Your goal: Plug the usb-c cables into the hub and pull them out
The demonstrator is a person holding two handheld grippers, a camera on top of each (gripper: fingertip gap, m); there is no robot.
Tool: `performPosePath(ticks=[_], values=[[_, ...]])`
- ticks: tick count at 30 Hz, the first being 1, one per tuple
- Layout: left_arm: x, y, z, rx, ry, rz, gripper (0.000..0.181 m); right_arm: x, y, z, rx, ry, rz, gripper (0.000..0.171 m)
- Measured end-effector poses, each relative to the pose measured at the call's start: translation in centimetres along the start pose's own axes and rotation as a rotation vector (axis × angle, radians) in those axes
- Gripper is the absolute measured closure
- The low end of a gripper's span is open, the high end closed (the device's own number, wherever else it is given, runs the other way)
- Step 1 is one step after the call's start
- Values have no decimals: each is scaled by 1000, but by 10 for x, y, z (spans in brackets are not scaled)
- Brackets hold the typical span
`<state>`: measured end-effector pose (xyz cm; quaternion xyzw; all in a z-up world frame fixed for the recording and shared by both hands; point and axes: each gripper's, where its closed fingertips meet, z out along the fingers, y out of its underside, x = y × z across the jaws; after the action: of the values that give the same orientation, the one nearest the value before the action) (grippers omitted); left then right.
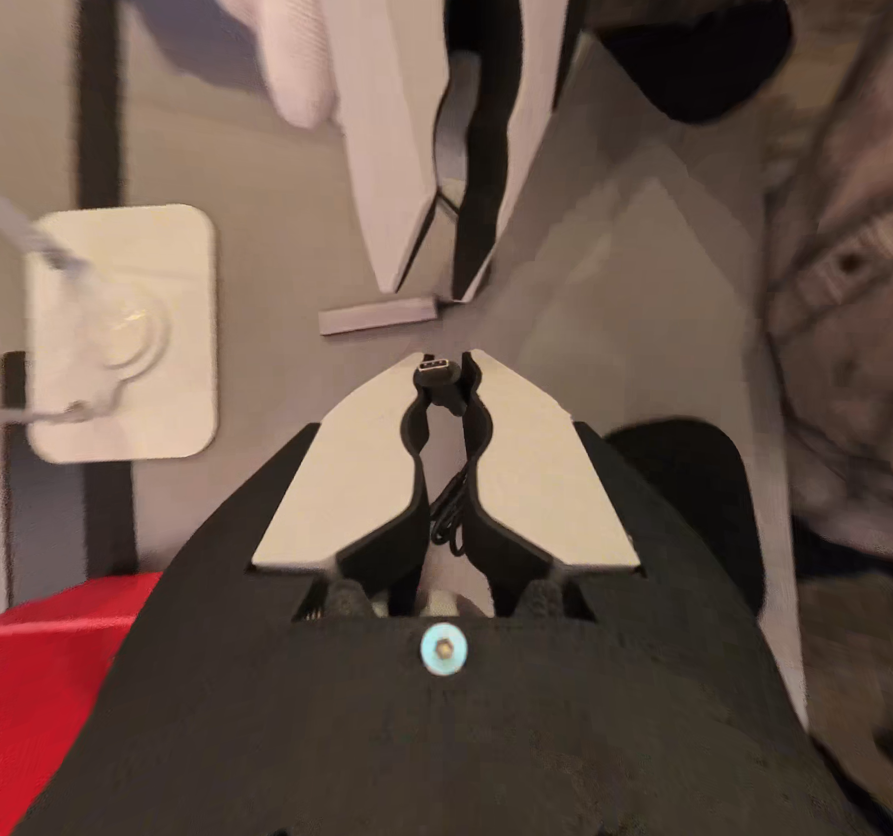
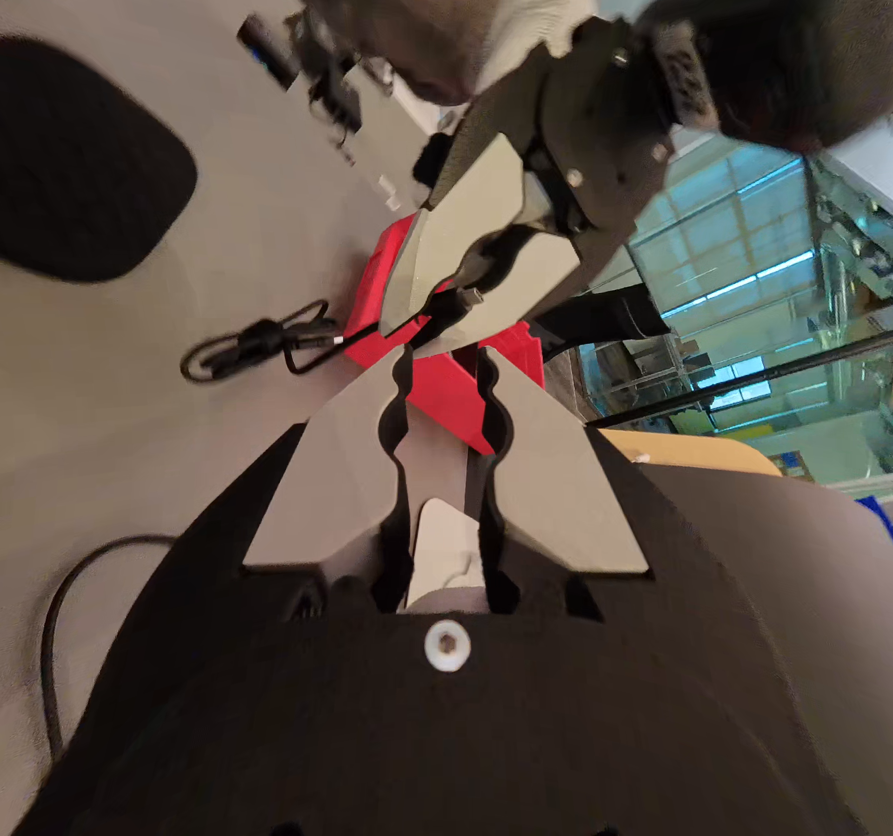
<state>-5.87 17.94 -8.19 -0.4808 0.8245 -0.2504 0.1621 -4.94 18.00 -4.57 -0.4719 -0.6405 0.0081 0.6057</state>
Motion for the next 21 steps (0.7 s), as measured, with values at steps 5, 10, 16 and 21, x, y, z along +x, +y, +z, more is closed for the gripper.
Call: performPosePath(ticks=[5,10,16,21], values=[[30,14,25,-224,235,79,170,-30,-8,7,-63,-120,-107,140],[45,22,36,-354,344,129,170,-57,-9,16,-128,-220,-182,150],[55,30,35,-398,407,134,170,-62,-12,20,-122,-251,-171,164],[48,11,16,-232,362,74,170,-39,-22,13,-62,-146,-138,166]])
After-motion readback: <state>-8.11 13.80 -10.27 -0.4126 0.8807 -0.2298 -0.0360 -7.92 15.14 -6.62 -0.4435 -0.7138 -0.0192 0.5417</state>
